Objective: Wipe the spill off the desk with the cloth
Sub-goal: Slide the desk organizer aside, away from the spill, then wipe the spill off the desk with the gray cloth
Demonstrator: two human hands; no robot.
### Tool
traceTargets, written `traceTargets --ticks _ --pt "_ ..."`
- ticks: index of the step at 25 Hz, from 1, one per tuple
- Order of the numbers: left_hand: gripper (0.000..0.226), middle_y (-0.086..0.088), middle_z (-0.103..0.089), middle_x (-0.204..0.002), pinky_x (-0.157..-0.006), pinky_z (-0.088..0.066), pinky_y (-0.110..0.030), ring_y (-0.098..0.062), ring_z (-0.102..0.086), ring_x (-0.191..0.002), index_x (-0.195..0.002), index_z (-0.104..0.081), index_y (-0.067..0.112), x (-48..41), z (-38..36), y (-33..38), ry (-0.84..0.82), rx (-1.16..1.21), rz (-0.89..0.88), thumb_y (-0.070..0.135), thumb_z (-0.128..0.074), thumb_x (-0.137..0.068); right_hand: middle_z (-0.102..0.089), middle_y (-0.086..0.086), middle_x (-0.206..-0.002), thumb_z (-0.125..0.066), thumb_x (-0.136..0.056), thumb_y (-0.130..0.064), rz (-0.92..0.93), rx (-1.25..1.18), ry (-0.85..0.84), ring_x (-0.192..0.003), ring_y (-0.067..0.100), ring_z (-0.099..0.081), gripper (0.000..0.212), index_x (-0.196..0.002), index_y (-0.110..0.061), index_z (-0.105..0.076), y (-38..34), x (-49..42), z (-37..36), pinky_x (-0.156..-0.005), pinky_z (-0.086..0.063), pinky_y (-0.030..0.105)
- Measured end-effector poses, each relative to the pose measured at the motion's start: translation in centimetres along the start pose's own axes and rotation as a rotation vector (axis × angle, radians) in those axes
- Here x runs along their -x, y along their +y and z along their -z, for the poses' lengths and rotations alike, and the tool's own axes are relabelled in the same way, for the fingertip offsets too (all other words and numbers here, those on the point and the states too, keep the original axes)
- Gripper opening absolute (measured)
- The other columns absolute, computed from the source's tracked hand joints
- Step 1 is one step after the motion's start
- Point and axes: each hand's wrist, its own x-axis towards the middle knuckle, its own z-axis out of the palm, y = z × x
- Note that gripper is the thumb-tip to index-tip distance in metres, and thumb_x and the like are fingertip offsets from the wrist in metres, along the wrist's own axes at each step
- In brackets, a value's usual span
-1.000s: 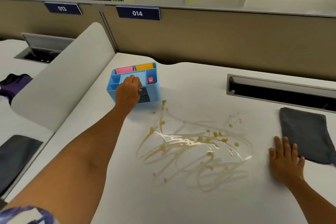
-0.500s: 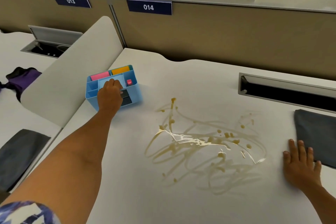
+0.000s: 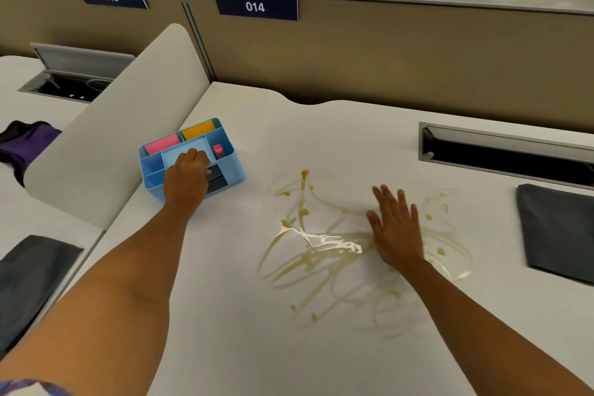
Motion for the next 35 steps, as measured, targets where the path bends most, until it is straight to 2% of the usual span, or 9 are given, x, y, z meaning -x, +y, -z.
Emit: traceTargets --ticks 6,15,18,22,24,26,29,35 --pt "0.025 -0.023 -0.066 -0.101 -0.072 -0.054 -0.049 -0.04 -0.062 -0.092 -0.106 -0.061 -0.001 -0.2 0.3 -1.1 -0.022 0.002 0.024 0.012 -0.068 -0.086 -0.005 -0.012 -0.159 -0.017 -0.099 -0.046 0.175 -0.02 -0.078 -0.146 0.014 0.009 0.051 -0.148 -0.036 -0.004 -6.8 -0.5 -2.6 -0.119 0.0 0.042" --pt "0.02 -0.024 -0.066 -0.099 -0.079 -0.052 -0.048 -0.042 -0.062 -0.092 -0.103 -0.064 0.0 -1.2 -0.4 -2.0 0.075 0.159 0.214 0.012 -0.067 -0.087 -0.003 -0.013 -0.159 -0.017 -0.099 -0.047 0.189 -0.012 -0.104 -0.145 0.015 0.012 0.051 -0.147 -0.036 -0.003 -9.7 -0.6 -3.6 -0.119 0.003 0.043" --pt "0.034 -0.022 -0.065 -0.109 -0.079 -0.052 -0.049 -0.041 -0.06 -0.1 -0.113 -0.06 0.005 -0.8 -0.1 -1.5 0.126 0.236 0.209 0.016 -0.072 -0.083 -0.003 -0.013 -0.159 -0.016 -0.099 -0.048 0.191 -0.024 -0.089 -0.145 0.015 0.012 0.051 -0.147 -0.037 -0.003 -9.6 -0.7 -3.2 -0.119 0.003 0.043" --pt "0.055 -0.021 -0.061 -0.119 -0.086 -0.051 -0.045 -0.037 -0.058 -0.107 -0.124 -0.053 0.006 -0.6 0.1 1.0 0.189 0.338 0.043 0.028 -0.076 -0.079 -0.004 -0.014 -0.158 -0.016 -0.099 -0.048 0.169 -0.058 -0.068 -0.145 0.014 0.012 0.051 -0.147 -0.037 -0.004 -8.9 -0.7 -2.2 -0.118 0.004 0.043" --pt "0.063 -0.018 -0.057 -0.127 -0.097 -0.045 -0.038 -0.032 -0.053 -0.117 -0.131 -0.048 0.008 0.0 -0.2 3.5 0.175 0.468 -0.105 0.028 -0.077 -0.079 -0.004 -0.014 -0.158 -0.017 -0.099 -0.047 0.156 -0.057 -0.052 -0.145 0.014 0.012 0.051 -0.148 -0.036 -0.005 -8.3 -0.5 -1.5 -0.118 0.004 0.043" --pt "0.071 -0.014 -0.049 -0.14 -0.105 -0.038 -0.036 -0.028 -0.046 -0.128 -0.139 -0.04 0.011 0.9 -0.7 6.6 0.102 0.567 -0.206 0.031 -0.074 -0.08 -0.003 -0.014 -0.158 -0.018 -0.099 -0.047 0.14 -0.046 -0.038 -0.145 0.013 0.013 0.052 -0.148 -0.035 -0.004 -7.1 -0.1 -0.6 -0.118 0.004 0.043" --pt "0.074 -0.008 -0.039 -0.151 -0.115 -0.029 -0.045 -0.025 -0.036 -0.14 -0.146 -0.033 0.015 2.8 -2.0 11.3 -0.007 0.547 -0.341 0.041 -0.066 -0.085 -0.001 -0.014 -0.158 -0.017 -0.099 -0.047 0.103 -0.039 -0.018 -0.145 0.014 0.013 0.053 -0.148 -0.034 -0.003 -4.8 0.5 0.8 -0.119 0.004 0.043" --pt "0.084 0.005 -0.017 -0.16 -0.12 -0.004 -0.044 -0.015 -0.007 -0.148 -0.151 -0.017 0.025 6.6 -3.8 22.4 -0.223 0.459 -0.548 0.057 -0.056 -0.085 0.002 -0.011 -0.159 -0.016 -0.099 -0.049 -0.066 0.018 0.037 -0.145 0.016 0.014 0.056 -0.148 -0.03 0.001 2.7 2.2 4.1 -0.119 0.004 0.043"
